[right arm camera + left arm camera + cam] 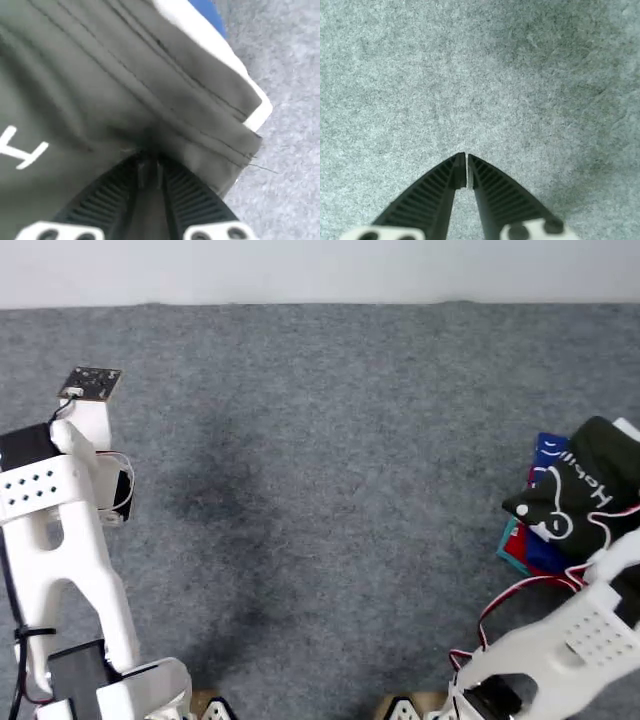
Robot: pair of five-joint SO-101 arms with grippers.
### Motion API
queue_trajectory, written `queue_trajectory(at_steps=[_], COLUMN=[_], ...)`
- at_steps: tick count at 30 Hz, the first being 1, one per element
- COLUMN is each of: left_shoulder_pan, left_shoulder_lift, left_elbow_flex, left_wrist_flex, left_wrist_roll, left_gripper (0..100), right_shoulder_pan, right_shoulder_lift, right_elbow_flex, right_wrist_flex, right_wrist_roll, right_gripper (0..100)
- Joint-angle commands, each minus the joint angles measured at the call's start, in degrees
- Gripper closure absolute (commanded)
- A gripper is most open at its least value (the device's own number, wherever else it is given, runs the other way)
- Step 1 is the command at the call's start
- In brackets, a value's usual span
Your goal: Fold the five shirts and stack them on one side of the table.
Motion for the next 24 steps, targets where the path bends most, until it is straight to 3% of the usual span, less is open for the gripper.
queue_trajectory(at_steps=[1, 6, 11, 17, 24], left_shoulder_pan=[0.1, 0.1, 0.1, 0.1, 0.1], left_shoulder_lift=[-2.8, -2.8, -3.7, -7.9, -9.2], left_elbow_flex=[-0.1, -0.1, -0.4, -0.1, -0.1], left_wrist_flex=[1.5, 1.5, 1.5, 1.4, 1.4], left_wrist_roll=[0.0, 0.0, 0.0, 0.0, 0.0], left_gripper=[99, 99, 99, 99, 99], right_shoulder_pan=[-3.1, -8.8, -12.4, -13.4, -15.7], right_shoulder_lift=[-8.3, -13.9, -6.8, 5.2, -2.6], right_elbow_flex=[-5.4, -5.9, -4.4, -4.3, -6.4], right_wrist_flex=[7.4, 9.3, 1.7, -10.6, -1.0], right_wrist_roll=[0.3, 0.2, -0.5, -12.0, -18.5], right_gripper=[96.3, 96.3, 96.3, 96.3, 96.3])
